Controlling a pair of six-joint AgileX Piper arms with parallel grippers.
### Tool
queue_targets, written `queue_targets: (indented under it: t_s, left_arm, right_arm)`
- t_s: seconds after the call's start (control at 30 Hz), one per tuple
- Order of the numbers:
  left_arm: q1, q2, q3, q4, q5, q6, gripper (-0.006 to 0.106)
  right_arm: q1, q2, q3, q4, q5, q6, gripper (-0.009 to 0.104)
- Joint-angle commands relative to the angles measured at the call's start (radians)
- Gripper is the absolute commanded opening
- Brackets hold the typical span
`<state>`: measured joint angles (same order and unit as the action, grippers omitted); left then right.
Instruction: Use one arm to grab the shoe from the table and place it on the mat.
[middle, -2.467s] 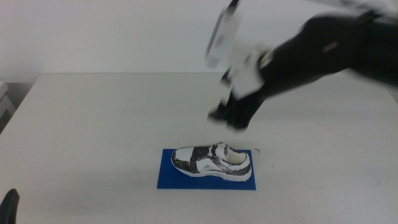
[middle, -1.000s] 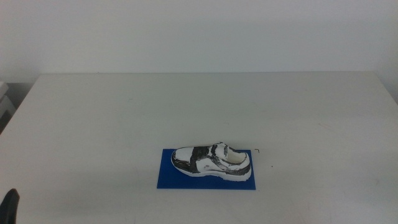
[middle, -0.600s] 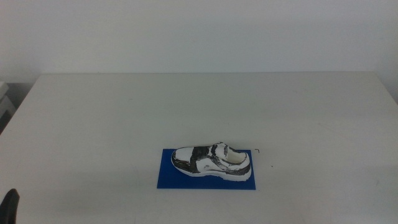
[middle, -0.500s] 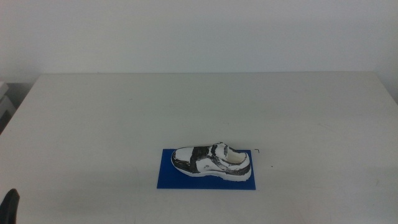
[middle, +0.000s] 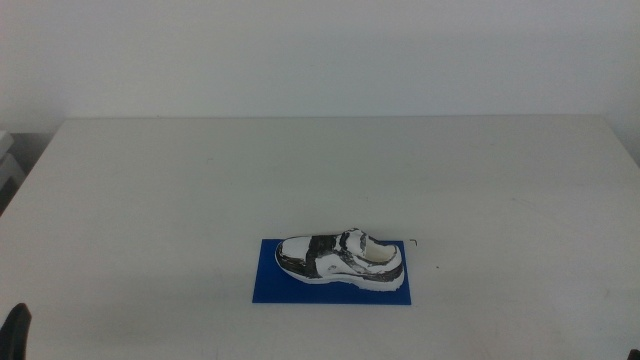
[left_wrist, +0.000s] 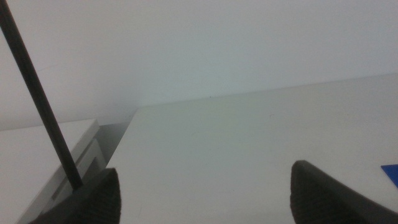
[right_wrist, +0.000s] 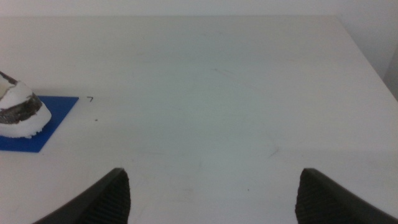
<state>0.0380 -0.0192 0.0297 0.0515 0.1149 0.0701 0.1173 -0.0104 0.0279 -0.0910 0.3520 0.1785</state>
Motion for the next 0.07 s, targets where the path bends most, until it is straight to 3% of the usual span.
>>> queue_targets:
  t_s: [0.0,0.03]
  left_arm:
    - [-0.005,-0.007,0.005,-0.009,-0.082,-0.006,0.094]
    - [-0.005,-0.007,0.005,-0.009,-0.082,-0.006,0.094]
  right_arm:
    - [-0.004,-0.026,0.006,-0.008,-0.062,-0.013,0.078]
    - [-0.004,-0.026,0.006,-0.008,-0.062,-0.013,0.078]
